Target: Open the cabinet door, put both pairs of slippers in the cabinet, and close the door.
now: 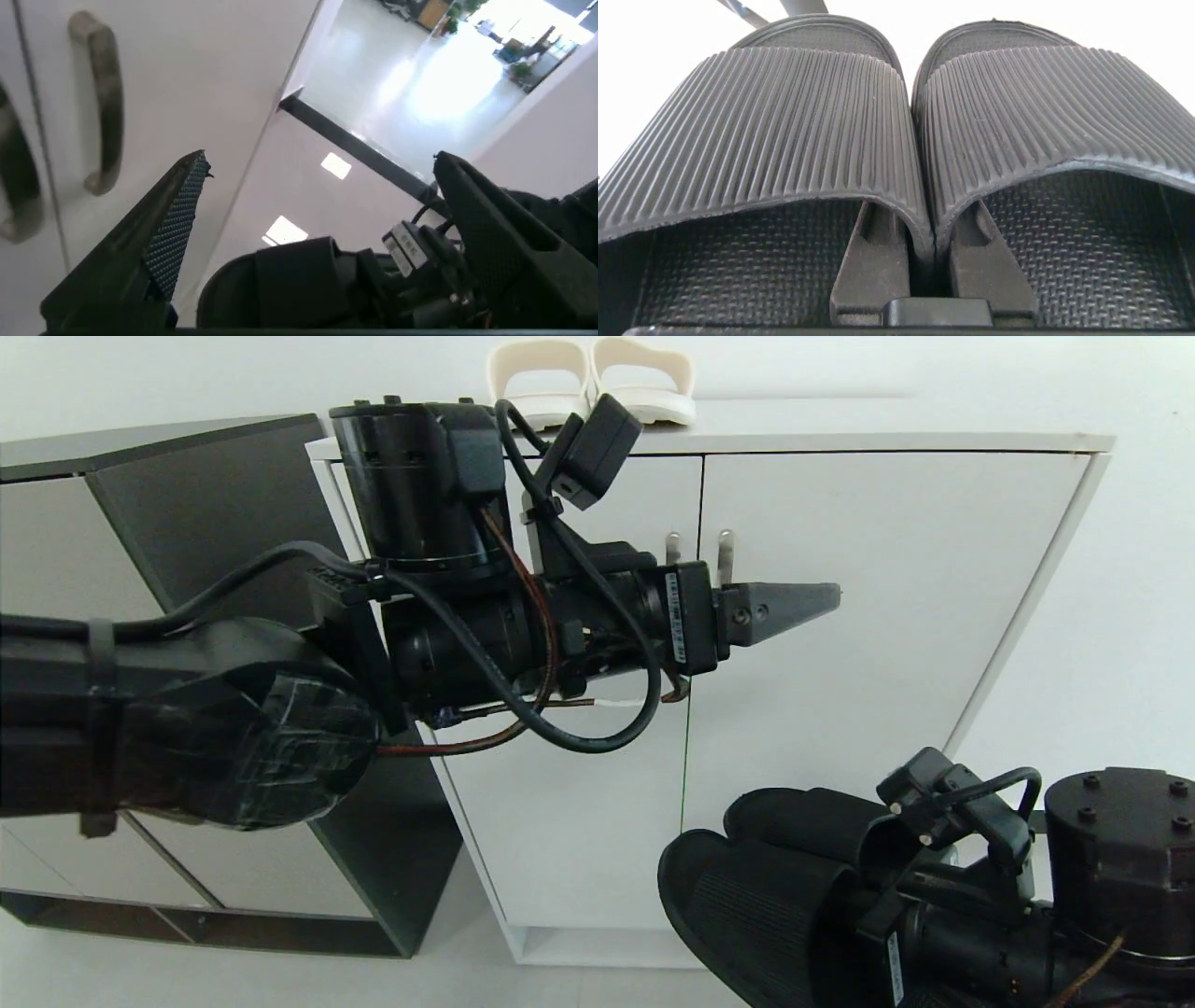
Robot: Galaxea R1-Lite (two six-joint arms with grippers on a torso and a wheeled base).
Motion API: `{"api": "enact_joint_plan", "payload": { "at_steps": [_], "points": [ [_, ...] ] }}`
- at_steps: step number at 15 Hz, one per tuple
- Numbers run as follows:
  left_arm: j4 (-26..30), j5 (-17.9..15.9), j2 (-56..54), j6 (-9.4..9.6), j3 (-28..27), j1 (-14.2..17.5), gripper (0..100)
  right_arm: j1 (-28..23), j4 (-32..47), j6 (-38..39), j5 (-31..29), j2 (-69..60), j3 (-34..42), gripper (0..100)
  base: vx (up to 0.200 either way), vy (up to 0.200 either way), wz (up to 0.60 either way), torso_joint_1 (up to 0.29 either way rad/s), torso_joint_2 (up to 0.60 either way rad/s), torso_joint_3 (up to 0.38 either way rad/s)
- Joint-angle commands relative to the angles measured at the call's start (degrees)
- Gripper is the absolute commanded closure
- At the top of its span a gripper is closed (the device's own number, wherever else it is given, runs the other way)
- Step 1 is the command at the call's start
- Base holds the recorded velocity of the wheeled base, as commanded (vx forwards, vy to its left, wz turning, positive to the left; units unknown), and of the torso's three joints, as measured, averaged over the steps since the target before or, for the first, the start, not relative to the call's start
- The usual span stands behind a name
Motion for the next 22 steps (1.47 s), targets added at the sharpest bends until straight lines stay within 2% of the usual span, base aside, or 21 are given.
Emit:
{"api": "enact_joint_plan", "payload": {
  "at_steps": [1,4,5,9,13,22],
  "points": [
    [0.1,-0.6,2.8,-1.11,-2.7,0.7,0,0.1,-0.1,0.0,0.2,-0.1,0.1,100,0.000,0.000,0.00,0.000,0.00,0.000],
    [0.0,2.3,3.8,-0.58,-3.3,1.2,0,0.1,-0.1,0.0,0.2,0.0,0.1,100,0.000,0.000,0.00,0.000,0.00,0.000],
    [0.0,4.3,3.4,0.91,-3.0,1.2,0,0.0,-0.1,0.0,0.2,0.0,0.1,100,0.000,0.000,0.00,0.000,0.00,0.000],
    [-0.1,8.6,3.3,2.23,-3.2,1.3,0,-0.1,-0.1,0.0,0.2,0.1,0.1,100,0.000,0.000,0.00,0.000,0.00,0.000],
    [0.0,9.7,5.0,2.23,-4.9,2.0,0,-0.1,-0.1,-0.1,0.2,0.1,0.1,100,0.000,0.000,0.00,0.000,0.00,0.000],
    [0.2,9.6,10.8,2.14,-10.2,2.7,0,-0.5,-0.1,-0.1,0.2,0.4,0.2,100,0.000,0.000,0.00,0.000,0.00,0.000]
  ]
}}
